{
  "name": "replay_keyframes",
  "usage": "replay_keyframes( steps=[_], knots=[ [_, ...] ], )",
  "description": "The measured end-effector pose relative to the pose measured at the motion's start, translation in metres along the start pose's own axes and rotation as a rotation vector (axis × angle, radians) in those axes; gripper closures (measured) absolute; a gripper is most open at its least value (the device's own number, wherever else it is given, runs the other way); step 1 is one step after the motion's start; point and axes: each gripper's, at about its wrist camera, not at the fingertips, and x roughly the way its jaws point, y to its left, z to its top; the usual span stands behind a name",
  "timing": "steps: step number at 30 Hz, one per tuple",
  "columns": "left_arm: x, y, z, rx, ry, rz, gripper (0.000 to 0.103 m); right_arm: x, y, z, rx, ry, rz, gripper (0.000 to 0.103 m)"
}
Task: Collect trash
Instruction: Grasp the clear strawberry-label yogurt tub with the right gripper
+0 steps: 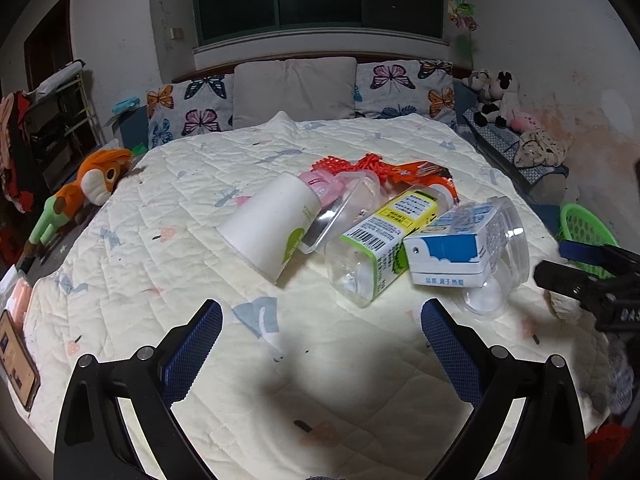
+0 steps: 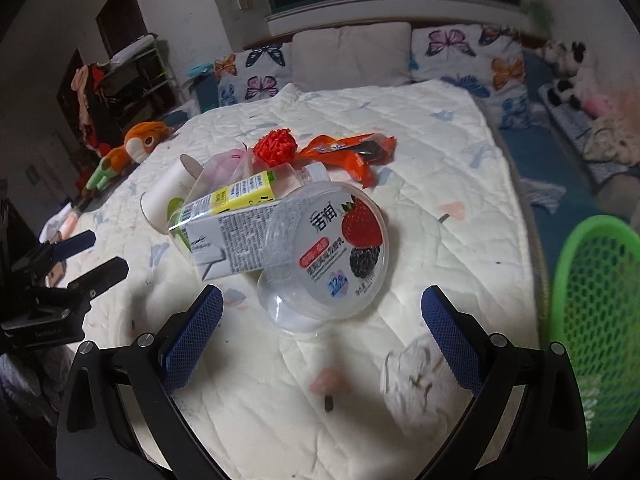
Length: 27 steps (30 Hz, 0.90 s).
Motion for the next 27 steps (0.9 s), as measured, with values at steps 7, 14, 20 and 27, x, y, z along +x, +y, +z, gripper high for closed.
replay_keyframes(
  steps=[7, 14, 20, 27],
  knots=[
    [0.007, -0.010, 0.004, 0.033, -0.002, -0.032, 0.006, 0.020, -0.017, 0.010, 0.005, 0.030, 0.091, 0.005],
    [0.014, -0.022, 0.004, 0.096, -0.001, -0.058, 0.006, 0.039, -0.036, 0.016, 0.037, 0.070, 0.187, 0.005],
    [0.018, -0.031, 0.006, 0.134, -0.002, -0.084, 0.006, 0.045, -0.044, 0.017, 0.066, 0.088, 0.265, 0.005],
    [0.021, -0.043, 0.008, 0.183, -0.005, -0.097, 0.006, 0.044, -0.043, 0.017, 0.052, 0.089, 0.282, 0.011]
  ],
)
